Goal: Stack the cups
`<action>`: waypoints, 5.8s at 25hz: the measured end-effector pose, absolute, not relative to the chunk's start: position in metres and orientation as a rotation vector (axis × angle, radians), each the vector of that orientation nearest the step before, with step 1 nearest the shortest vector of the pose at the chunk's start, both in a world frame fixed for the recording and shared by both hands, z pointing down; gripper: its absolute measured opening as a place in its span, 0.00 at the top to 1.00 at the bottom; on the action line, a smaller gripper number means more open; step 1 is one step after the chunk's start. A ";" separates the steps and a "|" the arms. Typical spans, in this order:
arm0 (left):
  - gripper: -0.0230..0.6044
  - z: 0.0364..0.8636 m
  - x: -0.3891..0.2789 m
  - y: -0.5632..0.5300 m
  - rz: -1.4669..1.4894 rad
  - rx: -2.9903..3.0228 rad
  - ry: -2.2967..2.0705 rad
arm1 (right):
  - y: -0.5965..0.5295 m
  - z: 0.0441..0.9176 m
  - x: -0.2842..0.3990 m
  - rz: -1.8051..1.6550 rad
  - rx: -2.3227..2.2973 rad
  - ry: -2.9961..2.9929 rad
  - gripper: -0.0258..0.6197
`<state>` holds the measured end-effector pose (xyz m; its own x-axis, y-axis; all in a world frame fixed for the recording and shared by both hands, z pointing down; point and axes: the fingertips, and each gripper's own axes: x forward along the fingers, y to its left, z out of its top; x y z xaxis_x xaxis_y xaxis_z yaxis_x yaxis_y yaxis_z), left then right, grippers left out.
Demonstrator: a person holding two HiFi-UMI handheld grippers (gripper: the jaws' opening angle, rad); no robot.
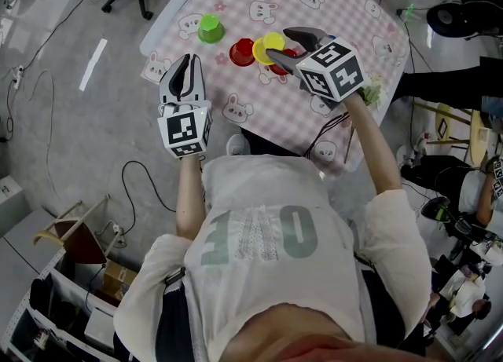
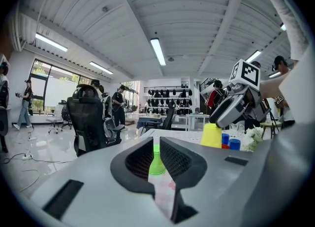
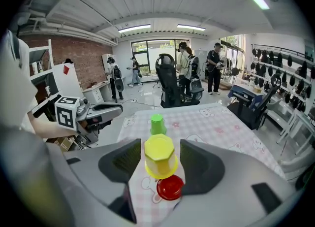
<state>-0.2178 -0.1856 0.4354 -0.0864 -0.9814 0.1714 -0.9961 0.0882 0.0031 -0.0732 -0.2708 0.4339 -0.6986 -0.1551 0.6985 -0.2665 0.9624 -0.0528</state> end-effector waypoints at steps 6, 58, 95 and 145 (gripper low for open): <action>0.91 0.435 -0.213 -0.190 0.190 2.057 -2.199 | -0.315 0.414 -0.025 0.183 0.475 -2.363 0.58; 0.91 0.438 -0.208 -0.196 0.235 2.084 -2.154 | -0.285 0.435 0.024 0.120 0.431 -2.239 0.62; 0.91 0.444 -0.308 -0.076 0.326 1.841 -2.343 | -0.248 0.458 -0.211 0.348 1.245 -2.394 0.58; 0.91 0.423 -0.297 -0.158 0.108 2.003 -2.259 | -0.243 0.335 -0.115 0.315 1.159 -2.655 0.61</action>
<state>-0.2965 -0.1577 0.4232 -0.1169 -0.9836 0.1374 -0.9922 0.1216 0.0263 -0.1146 -0.2428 0.3350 -0.6618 -0.6912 0.2903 -0.7399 0.6645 -0.1048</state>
